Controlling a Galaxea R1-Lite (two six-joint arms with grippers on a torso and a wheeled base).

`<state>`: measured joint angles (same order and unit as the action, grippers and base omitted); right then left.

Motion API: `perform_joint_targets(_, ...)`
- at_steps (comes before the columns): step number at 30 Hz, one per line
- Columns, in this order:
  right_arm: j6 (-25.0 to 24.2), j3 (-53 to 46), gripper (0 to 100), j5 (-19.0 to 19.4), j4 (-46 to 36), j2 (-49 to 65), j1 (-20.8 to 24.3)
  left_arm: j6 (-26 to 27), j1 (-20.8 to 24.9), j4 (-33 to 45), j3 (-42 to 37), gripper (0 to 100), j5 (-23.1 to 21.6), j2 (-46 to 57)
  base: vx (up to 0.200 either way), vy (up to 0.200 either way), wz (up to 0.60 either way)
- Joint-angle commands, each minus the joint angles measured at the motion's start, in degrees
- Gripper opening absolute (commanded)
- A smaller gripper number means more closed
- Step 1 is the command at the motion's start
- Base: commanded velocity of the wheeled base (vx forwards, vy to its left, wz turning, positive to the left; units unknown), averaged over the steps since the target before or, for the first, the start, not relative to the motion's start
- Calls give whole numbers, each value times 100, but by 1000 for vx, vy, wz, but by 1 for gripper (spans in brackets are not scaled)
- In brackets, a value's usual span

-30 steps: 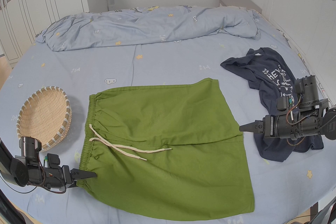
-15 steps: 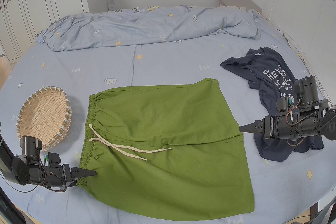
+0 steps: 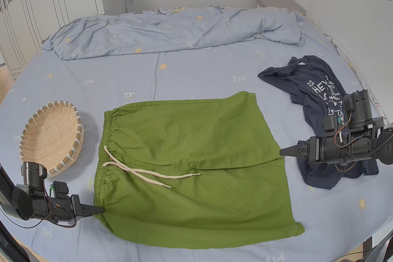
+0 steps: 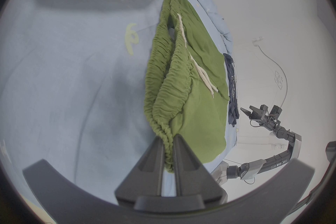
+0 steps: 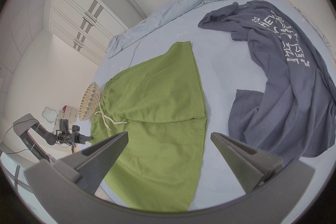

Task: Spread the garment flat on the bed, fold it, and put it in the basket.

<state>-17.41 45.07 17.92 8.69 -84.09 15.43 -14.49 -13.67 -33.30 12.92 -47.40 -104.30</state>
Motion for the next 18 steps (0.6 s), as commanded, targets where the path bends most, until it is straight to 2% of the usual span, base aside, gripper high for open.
perform_joint_targets(1,1,2,100,1,1,-11,4,-1,-84,-71,-185,0,-6,217,0,0,0)
perform_joint_targets(12,18,-271,100,1,-8,7,12,34,-22,-80,-949,0,-15,973,0,0,0)
perform_joint_targets(18,27,-358,100,1,-8,-11,30,140,-22,-80,-1116,0,29,938,0,0,0)
